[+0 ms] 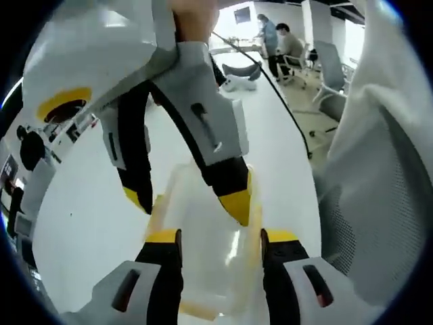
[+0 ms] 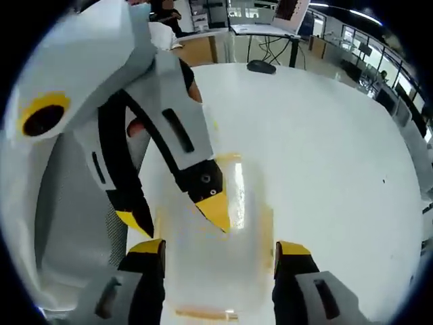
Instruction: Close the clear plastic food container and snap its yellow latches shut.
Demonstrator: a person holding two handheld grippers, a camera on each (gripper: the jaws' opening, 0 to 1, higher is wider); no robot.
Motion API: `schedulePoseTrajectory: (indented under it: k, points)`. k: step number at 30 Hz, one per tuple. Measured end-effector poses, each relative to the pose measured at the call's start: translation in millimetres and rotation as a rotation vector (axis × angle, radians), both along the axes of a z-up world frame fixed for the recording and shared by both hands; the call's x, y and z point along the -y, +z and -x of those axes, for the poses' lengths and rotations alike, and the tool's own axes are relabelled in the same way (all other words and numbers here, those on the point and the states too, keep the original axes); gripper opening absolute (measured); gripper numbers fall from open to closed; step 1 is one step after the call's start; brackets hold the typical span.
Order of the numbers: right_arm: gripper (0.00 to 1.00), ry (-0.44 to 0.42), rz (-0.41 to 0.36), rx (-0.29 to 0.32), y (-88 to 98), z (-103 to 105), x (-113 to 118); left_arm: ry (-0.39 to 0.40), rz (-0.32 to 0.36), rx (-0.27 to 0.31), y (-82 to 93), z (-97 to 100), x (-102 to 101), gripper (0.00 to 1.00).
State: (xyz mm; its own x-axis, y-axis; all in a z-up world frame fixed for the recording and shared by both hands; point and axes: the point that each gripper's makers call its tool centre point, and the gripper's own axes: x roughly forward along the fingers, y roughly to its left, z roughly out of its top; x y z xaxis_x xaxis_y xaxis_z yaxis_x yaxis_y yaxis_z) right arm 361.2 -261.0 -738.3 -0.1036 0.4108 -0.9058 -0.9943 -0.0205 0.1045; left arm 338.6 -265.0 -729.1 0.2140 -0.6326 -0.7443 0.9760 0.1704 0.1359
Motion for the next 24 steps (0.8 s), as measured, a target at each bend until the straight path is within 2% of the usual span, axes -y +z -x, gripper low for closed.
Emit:
schedulePoseTrajectory:
  k: [3, 8, 10, 12, 16, 17, 20, 24]
  points:
    - [0.70, -0.020, -0.003, 0.017, 0.2, -4, 5, 0.013, 0.006, -0.006, 0.7, 0.6, -1, 0.46]
    - [0.69, -0.040, -0.028, 0.025, 2.1, -3, 7, 0.039, 0.023, -0.030, 2.3, 1.4, -2, 0.48]
    - [0.73, -0.066, -0.058, 0.011, 5.7, -1, 4, 0.053, 0.029, -0.032, 3.4, 0.0, -4, 0.48]
    - [0.72, -0.089, -0.090, 0.000, 9.7, 1, 2, 0.059, 0.044, -0.034, 6.4, -0.5, -5, 0.49]
    - [0.72, -0.113, -0.134, 0.038, 15.0, 0, 0, 0.074, 0.099, -0.041, 14.7, -1.9, -4, 0.51]
    - [0.71, -0.128, -0.154, 0.035, 17.0, 1, -1, 0.097, 0.120, -0.065, 15.7, -2.1, -4, 0.51]
    - [0.70, -0.143, -0.188, 0.044, 20.4, 2, -1, 0.120, 0.125, -0.064, 16.8, -6.7, -9, 0.54]
    - [0.74, -0.189, -0.249, 0.058, 26.1, 4, -2, 0.144, 0.147, -0.076, 20.8, -7.9, -15, 0.57]
